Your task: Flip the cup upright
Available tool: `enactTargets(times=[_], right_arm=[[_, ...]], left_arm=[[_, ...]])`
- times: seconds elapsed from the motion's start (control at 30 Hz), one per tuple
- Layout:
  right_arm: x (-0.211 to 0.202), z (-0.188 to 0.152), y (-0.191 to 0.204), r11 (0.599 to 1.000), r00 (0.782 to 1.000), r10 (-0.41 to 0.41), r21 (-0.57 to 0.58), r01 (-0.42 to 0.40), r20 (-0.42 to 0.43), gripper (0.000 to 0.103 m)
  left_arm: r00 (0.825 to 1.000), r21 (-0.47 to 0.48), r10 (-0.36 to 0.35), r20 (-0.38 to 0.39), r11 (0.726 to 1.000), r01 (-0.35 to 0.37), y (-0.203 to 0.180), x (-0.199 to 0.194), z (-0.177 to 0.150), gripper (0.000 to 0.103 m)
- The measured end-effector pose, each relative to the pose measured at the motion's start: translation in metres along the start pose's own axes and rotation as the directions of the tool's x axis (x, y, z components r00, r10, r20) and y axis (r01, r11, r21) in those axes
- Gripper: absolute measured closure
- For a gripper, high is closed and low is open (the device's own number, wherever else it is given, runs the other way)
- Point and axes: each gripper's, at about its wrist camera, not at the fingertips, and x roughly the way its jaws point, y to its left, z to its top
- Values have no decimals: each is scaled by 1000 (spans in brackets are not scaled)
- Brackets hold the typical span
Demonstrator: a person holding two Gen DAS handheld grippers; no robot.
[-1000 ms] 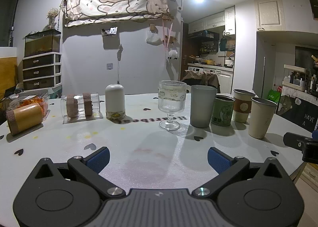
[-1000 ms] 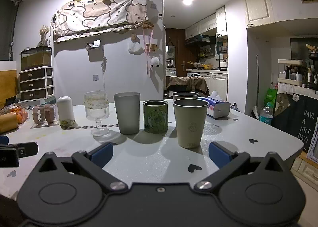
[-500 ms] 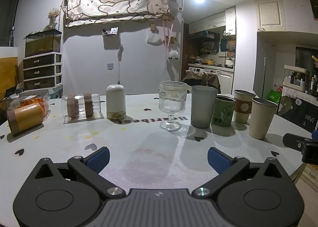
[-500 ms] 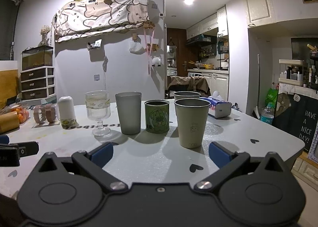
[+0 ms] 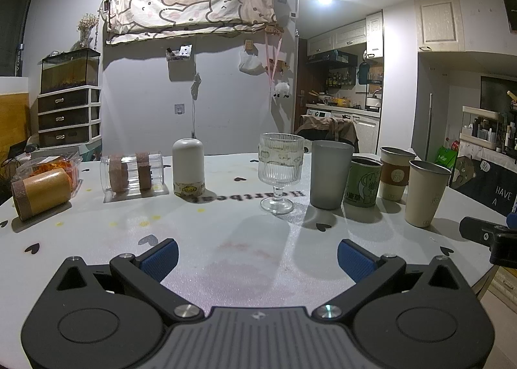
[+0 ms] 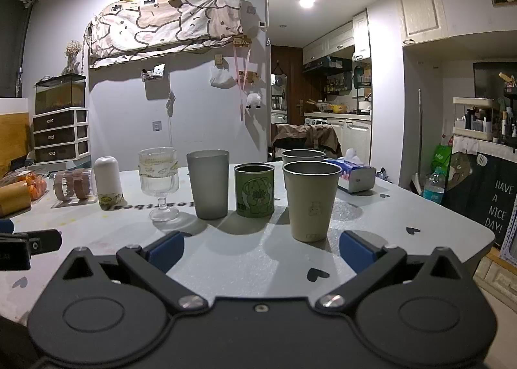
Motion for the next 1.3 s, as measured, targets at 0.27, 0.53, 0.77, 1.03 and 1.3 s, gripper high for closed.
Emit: enactTargets(times=[0.27,0.53,0.77,1.03,1.3], right_arm=[[0,0,0,1000,1000,-2,0,2,0,0],[0,0,0,1000,1000,0,-1,0,0,0],[0,0,0,1000,1000,0,0,0,0,0],[0,0,0,1000,1000,-1,0,1,0,0],[0,0,1,1000,1000,0,-1,0,0,0]], left_arm=[[1000,0,0,1,1000,0,0,0,0,0],[1000,-2,1,2,1000,-1,1,0,0,0],[1000,-4,2,4,1000,-2,4,-2,2,0],[1000,-3,2,4,1000,-2,3,-1,2,0],[1000,-3,2,5,1000,-2,4,-2,2,0]])
